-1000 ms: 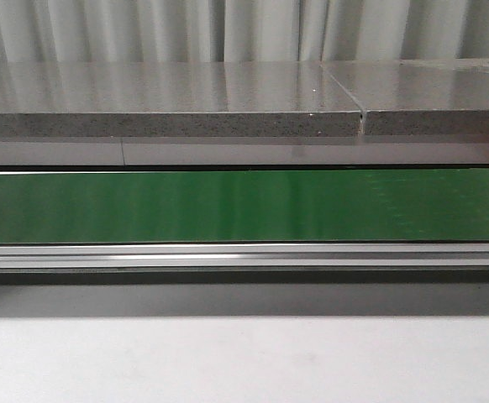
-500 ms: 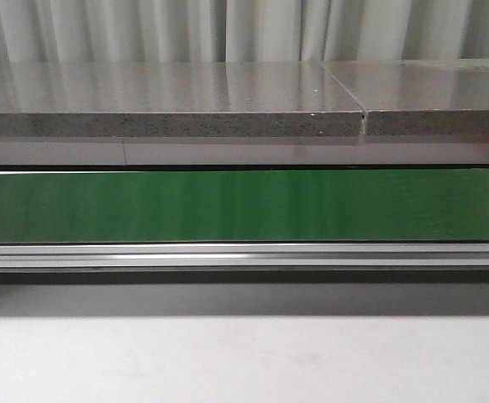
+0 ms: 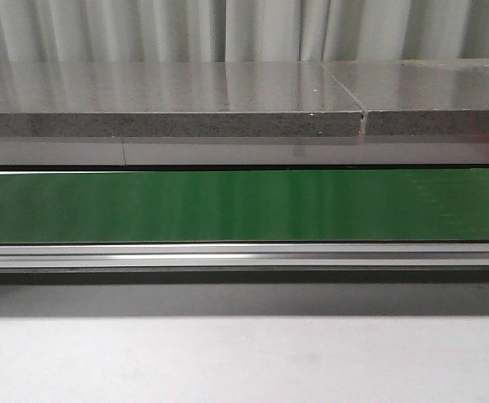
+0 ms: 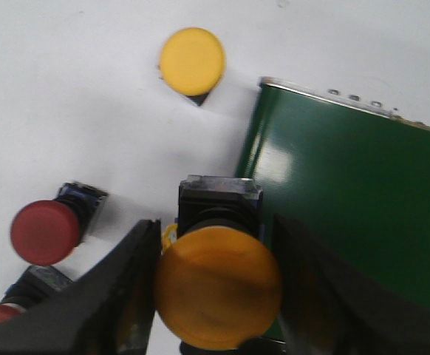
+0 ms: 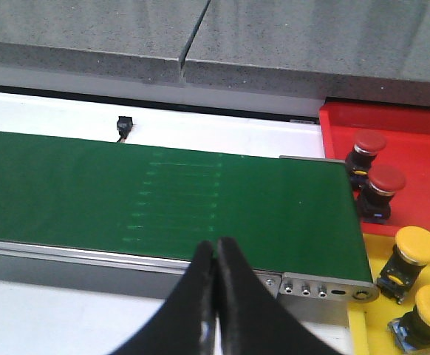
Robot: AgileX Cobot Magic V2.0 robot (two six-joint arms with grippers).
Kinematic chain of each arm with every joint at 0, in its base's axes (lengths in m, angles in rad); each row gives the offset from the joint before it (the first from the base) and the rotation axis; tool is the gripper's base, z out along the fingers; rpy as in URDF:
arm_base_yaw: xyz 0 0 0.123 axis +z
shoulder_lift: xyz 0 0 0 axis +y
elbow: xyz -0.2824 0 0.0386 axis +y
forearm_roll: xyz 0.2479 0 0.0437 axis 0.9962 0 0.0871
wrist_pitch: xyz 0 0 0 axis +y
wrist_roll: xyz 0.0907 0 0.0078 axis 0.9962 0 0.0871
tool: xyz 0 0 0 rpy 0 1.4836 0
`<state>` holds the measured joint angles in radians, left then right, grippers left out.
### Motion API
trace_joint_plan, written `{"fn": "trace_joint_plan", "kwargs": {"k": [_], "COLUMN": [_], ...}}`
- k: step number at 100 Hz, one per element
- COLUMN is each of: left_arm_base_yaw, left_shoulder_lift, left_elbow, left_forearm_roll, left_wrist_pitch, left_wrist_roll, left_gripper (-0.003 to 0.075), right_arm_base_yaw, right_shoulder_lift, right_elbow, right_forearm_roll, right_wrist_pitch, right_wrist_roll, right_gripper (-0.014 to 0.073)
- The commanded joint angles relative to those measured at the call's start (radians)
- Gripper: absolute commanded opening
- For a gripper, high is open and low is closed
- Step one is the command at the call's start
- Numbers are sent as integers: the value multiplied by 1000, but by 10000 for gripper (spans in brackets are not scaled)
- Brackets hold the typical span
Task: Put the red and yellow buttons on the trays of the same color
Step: 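Set the yellow button on the green belt and open the left gripper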
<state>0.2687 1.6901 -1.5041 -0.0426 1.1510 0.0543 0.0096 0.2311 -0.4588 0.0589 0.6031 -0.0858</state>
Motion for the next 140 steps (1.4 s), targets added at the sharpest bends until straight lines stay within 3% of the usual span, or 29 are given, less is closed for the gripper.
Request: {"fn": "trace_joint_plan", "kwargs": {"k": [1,84,93,110,140], "left_arm_base_yaw": [-46,-86,-86,-86,-86], "left_shoulder_lift": [-50,1,1,1,-37], "left_elbow": [-25,-17,-17,-17,-17], "left_forearm_roll": [-14,3,3,-4,-70], "left_wrist_pitch": [-12,44,44,18,-70], "left_wrist_roll": [6,15,15,15,15], "left_gripper": [185,192,249,479,500], "right_arm_base_yaw": [2,2,2,2,2], "right_shoulder_lift": [10,10,10,10,10], "right_elbow": [-24,-24,-24,-24,-24], "right_forearm_roll": [4,4,4,4,4], "right_wrist_pitch": [-72,-72,-72,-72,-72], "right_wrist_roll": [-9,-9,-9,-9,-9], "right_gripper": [-67,-67,-67,-67,-67]}}
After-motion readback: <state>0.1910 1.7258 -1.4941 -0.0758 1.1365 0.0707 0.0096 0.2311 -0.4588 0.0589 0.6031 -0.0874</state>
